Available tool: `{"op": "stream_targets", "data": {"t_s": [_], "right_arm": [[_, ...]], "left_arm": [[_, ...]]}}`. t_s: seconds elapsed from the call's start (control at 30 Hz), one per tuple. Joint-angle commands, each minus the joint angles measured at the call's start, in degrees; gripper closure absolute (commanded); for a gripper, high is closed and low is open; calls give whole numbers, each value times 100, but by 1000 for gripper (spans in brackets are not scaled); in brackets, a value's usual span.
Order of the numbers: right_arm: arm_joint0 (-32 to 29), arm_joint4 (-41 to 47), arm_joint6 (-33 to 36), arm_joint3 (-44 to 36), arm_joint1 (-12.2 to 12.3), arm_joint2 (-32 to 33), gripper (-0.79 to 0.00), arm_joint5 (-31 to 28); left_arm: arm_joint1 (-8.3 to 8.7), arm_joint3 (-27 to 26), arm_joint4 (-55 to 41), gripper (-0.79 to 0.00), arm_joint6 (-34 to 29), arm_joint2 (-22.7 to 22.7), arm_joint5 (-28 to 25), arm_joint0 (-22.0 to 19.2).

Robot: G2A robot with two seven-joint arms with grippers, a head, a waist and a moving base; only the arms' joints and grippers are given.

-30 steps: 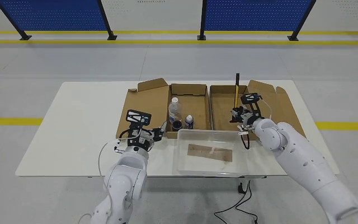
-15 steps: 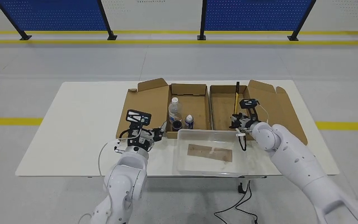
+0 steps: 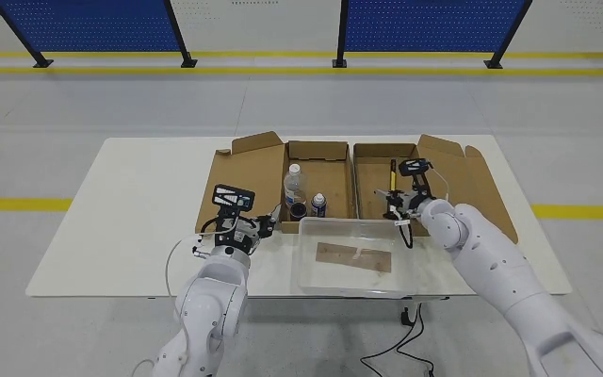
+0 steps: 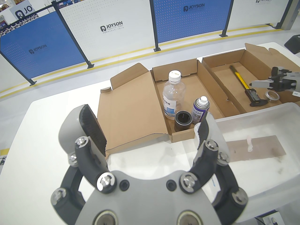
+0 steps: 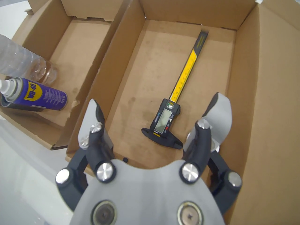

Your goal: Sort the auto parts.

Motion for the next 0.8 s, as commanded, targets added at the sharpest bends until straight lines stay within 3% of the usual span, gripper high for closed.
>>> {"op": "stream_targets", "data": {"t_s": [0.0, 0.33, 0.77], "right_arm": [[-15, -158, -156, -127, 25, 88, -785, -68], [-690, -1336, -1112, -1782, 407, 1007, -785, -362], [-3679, -1514, -2197, -4298, 945, 3267, -785, 139]], "left_arm": [[0, 0, 0, -785, 0, 0, 0, 0], [0, 0, 0, -785, 0, 0, 0, 0], [0, 0, 0, -785, 0, 0, 0, 0]]}}
